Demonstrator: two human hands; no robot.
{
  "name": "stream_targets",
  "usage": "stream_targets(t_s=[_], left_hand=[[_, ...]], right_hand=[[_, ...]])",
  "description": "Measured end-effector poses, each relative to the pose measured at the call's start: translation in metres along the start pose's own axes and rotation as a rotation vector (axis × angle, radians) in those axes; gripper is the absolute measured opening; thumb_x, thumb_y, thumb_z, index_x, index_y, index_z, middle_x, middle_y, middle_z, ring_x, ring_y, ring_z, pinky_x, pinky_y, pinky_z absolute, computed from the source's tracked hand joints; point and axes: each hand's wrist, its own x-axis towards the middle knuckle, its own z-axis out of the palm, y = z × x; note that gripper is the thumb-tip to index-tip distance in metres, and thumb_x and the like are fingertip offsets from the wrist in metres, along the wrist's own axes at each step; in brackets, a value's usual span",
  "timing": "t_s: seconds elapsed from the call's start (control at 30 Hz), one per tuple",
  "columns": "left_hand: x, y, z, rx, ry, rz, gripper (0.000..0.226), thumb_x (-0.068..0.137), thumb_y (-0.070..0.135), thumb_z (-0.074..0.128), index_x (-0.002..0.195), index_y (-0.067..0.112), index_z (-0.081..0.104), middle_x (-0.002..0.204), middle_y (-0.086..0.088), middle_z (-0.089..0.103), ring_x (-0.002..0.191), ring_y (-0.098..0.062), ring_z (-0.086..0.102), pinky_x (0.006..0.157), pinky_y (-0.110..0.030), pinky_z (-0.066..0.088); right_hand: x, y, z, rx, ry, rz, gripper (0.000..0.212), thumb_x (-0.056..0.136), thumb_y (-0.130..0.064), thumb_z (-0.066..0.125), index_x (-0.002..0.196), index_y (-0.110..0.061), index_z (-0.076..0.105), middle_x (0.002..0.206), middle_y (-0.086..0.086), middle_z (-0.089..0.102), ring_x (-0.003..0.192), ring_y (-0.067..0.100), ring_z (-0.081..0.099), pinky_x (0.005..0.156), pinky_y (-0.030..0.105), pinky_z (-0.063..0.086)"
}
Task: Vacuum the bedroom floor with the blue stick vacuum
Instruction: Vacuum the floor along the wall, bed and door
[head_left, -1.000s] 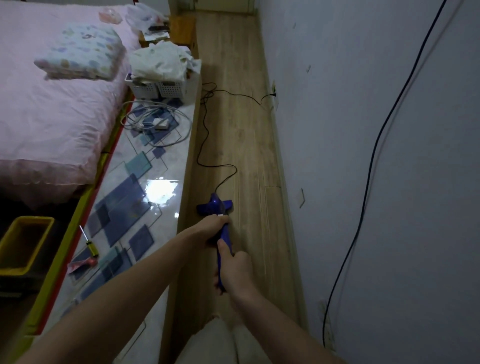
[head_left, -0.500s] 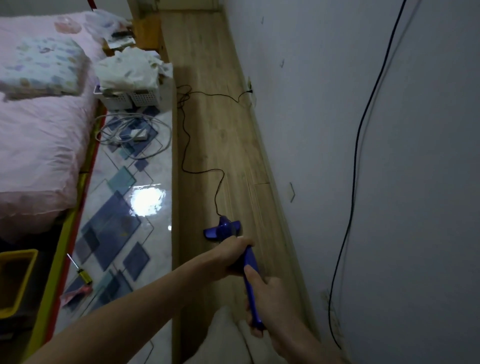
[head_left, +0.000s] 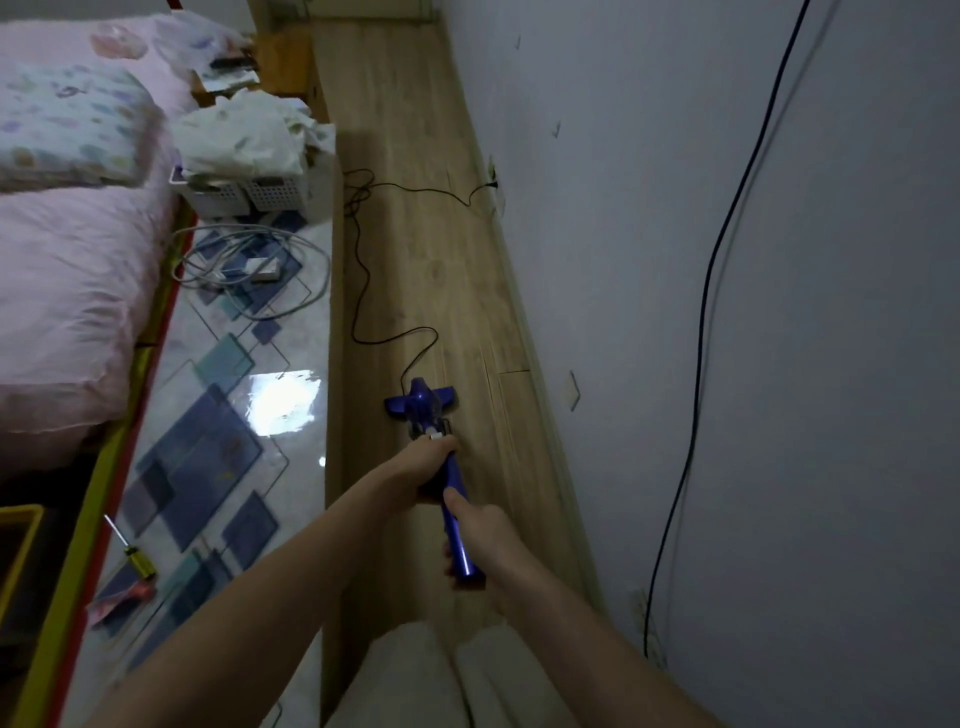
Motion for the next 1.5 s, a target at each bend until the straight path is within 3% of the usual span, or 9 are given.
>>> stream_targets(t_s=[0.17,0.37,0.63,0.8,0.97,1.07,1.13,1.27,1.5], left_hand=[[0.001,0.008,0.014,-0.077,0.079,-0.025,0.013,0.093,0.021,0.055,0.095,0.008,0.050,0.086,-0.012,0.055,0.078,-0.023,0.056,0.088,-0.040,0.051],[-0.013,0.019,0.034,-0.200,0.117,-0.103,0.031,0.086,0.021,0.065,0.107,0.009,0.046,0.108,-0.014,0.060,0.089,-0.023,0.062,0.063,-0.033,0.050],[-0.028,0.011,0.070,-0.135,0.001,-0.112,0.026,0.088,0.019,0.060,0.108,0.007,0.047,0.095,-0.013,0.056,0.071,-0.017,0.056,0.061,-0.026,0.049],[-0.023,0.026,0.055,-0.134,0.012,-0.063,0.036,0.088,0.019,0.060,0.118,0.005,0.046,0.097,-0.013,0.058,0.072,-0.017,0.058,0.064,-0.028,0.049],[-0.009,0.031,0.048,-0.141,0.057,-0.024,0.012,0.095,0.016,0.052,0.099,0.007,0.047,0.086,-0.013,0.055,0.071,-0.021,0.055,0.069,-0.033,0.050],[0.006,0.033,0.053,-0.115,0.089,0.004,0.012,0.095,0.019,0.052,0.100,0.009,0.047,0.083,-0.012,0.053,0.070,-0.023,0.054,0.086,-0.042,0.050],[0.017,0.039,0.061,-0.064,0.098,0.026,0.013,0.094,0.019,0.051,0.101,0.010,0.045,0.085,-0.012,0.053,0.071,-0.022,0.053,0.093,-0.045,0.048],[0.015,0.054,0.093,0.001,0.049,0.041,0.009,0.096,0.018,0.046,0.097,0.009,0.044,0.080,-0.008,0.050,0.066,-0.015,0.049,0.069,-0.030,0.047],[-0.016,0.037,0.147,0.076,-0.047,-0.027,0.012,0.098,0.020,0.046,0.091,0.011,0.045,0.077,-0.006,0.049,0.064,-0.014,0.048,0.062,-0.025,0.045]], right_hand=[[-0.007,-0.019,-0.018,-0.065,-0.040,0.014,0.048,0.102,-0.042,0.040,0.136,-0.008,0.038,0.082,0.005,0.055,0.061,0.011,0.055,0.050,0.019,0.048],[-0.020,-0.030,-0.050,-0.243,-0.039,-0.062,0.042,0.099,-0.046,0.045,0.119,-0.009,0.051,0.072,0.002,0.056,0.053,0.010,0.053,0.045,0.020,0.043],[-0.043,-0.019,-0.080,-0.212,-0.058,-0.041,0.039,0.099,-0.044,0.048,0.116,-0.009,0.053,0.068,0.000,0.054,0.050,0.008,0.052,0.046,0.020,0.043],[-0.024,-0.023,-0.069,-0.209,-0.028,-0.139,0.032,0.100,-0.044,0.045,0.101,-0.013,0.054,0.069,-0.001,0.055,0.052,0.008,0.053,0.048,0.019,0.044],[0.006,-0.018,-0.055,-0.219,0.017,-0.203,0.044,0.100,-0.043,0.045,0.122,-0.005,0.051,0.071,0.002,0.055,0.046,0.006,0.050,0.037,0.014,0.039],[0.025,-0.015,-0.061,-0.265,0.030,-0.202,0.050,0.101,-0.045,0.042,0.130,-0.005,0.048,0.071,0.001,0.054,0.048,0.007,0.050,0.035,0.014,0.038],[0.036,-0.017,-0.073,-0.292,0.069,-0.203,0.049,0.100,-0.047,0.042,0.123,-0.005,0.053,0.068,0.001,0.054,0.046,0.008,0.050,0.039,0.017,0.042],[0.037,-0.021,-0.107,-0.322,0.152,-0.201,0.047,0.098,-0.049,0.045,0.101,-0.004,0.059,0.062,0.002,0.055,0.044,0.010,0.051,0.045,0.024,0.044],[-0.017,0.008,-0.140,-0.288,0.187,-0.143,0.045,0.099,-0.048,0.044,0.082,-0.008,0.056,0.056,0.002,0.054,0.039,0.010,0.049,0.049,0.026,0.046]])
